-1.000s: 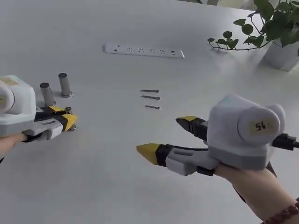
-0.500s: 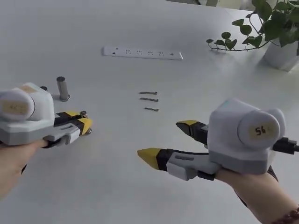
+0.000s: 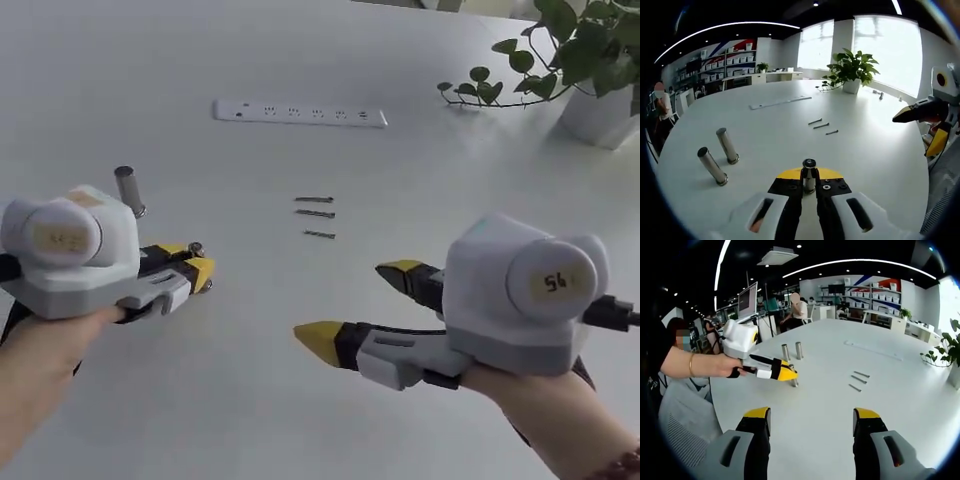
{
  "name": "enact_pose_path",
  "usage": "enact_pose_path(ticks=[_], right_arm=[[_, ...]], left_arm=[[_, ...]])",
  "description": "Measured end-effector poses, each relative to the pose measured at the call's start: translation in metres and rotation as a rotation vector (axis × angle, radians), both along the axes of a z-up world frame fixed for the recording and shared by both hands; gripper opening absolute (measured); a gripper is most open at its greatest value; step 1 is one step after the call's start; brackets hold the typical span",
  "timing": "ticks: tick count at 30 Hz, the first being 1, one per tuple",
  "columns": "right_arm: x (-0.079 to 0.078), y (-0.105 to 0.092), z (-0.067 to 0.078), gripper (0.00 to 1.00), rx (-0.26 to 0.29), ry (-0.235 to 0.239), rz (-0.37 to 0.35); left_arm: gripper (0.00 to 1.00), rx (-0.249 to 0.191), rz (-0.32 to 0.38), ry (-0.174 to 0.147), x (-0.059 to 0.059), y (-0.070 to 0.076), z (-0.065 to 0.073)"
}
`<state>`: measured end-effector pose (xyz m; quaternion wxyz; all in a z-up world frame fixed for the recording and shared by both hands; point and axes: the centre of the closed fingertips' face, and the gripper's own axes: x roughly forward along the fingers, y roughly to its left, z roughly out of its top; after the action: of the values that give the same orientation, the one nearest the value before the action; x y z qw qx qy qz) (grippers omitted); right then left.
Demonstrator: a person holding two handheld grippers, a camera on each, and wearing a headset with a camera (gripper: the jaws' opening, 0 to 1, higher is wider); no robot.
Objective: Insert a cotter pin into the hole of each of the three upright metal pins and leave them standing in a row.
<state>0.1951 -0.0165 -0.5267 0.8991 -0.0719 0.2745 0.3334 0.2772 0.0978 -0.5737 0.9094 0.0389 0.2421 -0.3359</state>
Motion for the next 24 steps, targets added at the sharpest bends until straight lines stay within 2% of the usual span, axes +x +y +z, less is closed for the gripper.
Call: enact_pose_path(ticks=[6,8,11,19,24], right_arm=[[-0.0013,-0.0006,-0.003,0.64,-0.005,0.009,-0.001],[-0.0014,-0.0002,-0.0035,0.64,-0.006,0.01,-0.002],[-0.0011,0.0004,-0.0039,0.64,-0.006,0.012,-0.002],[0.0004,0.0009,-0.0043,0.64,-0.008,0.011,0.004],[0.0003,-0.0003,-0.005,0.64,-0.01,0.01,0.002]], left_arm=[[0.07,0.008,-0.009,-0.017,-0.0009,-0.0005,0.0001],[0.07,0.032,-0.016,-0.036,-0.0012,-0.0007,0.0001],[0.07,0.037,-0.012,-0.042,-0.0009,-0.0014,-0.0001],[0.08,0.022,-0.003,-0.039,-0.0012,-0.0022,0.0002],[0.11,0.013,0.004,-0.024,-0.0028,-0.0028,-0.0007]])
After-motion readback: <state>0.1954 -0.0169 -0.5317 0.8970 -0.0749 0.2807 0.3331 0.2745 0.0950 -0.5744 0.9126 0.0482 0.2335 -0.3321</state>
